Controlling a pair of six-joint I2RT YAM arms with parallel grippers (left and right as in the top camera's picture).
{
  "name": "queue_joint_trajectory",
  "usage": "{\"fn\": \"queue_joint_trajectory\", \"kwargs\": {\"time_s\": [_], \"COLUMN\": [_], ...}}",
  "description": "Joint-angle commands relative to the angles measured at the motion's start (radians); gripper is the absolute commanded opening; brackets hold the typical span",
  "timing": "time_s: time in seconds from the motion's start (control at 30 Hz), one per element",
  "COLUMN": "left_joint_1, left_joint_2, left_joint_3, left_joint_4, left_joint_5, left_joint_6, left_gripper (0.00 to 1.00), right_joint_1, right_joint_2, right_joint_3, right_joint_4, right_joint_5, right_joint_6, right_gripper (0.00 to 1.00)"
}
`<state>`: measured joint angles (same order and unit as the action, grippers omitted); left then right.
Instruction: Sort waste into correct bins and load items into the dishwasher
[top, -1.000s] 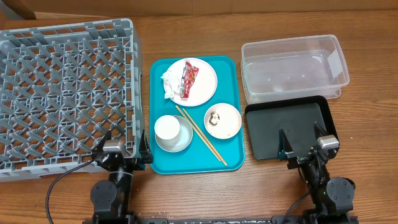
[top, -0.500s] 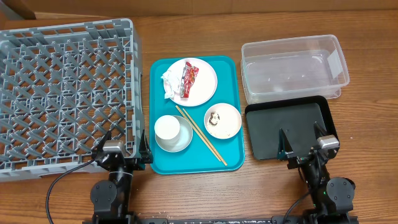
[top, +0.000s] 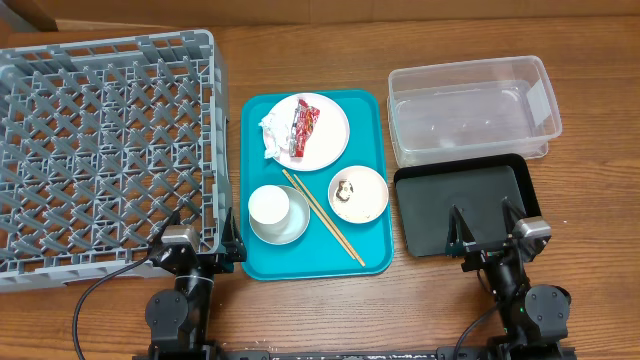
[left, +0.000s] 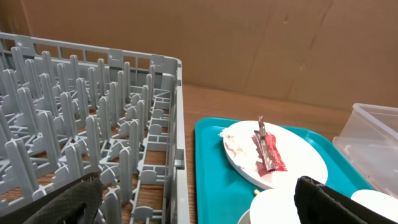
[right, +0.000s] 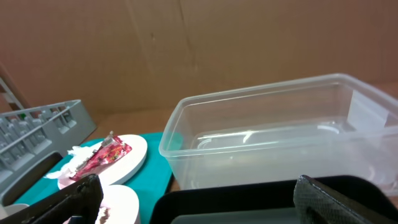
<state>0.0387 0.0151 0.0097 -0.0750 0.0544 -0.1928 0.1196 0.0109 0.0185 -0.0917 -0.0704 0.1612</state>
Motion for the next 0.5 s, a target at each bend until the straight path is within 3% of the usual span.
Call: {"fn": "queue_joint_trajectory", "kwargs": {"time_s": [0.0,0.23,0.47], "left_joint_1": [-0.006,-0.006,-0.006], "left_joint_2": [-0.01,0.014,0.249], "left_joint_3": [0.002,0.182,0.43], "left_joint_4": [-0.012,-0.291,-0.489], "left_joint_5": [-0.004,-0.014,-0.013], "left_joint_6": [-0.024,0.07,0.092], "left_gripper": [1.0,1.0,1.0], "right_joint_1": [0.006,0.006,0.006], "right_joint_2": [-0.008,0.042,0.277], "right_joint_3": [0.018,0.203,0.436], "right_joint_4": [-0.029,-0.226,-0.327], "right_joint_5": [0.01,0.013,-0.057], "right_joint_6": [0.054,0.08,0.113], "right_gripper": [1.0,1.0,1.0]}}
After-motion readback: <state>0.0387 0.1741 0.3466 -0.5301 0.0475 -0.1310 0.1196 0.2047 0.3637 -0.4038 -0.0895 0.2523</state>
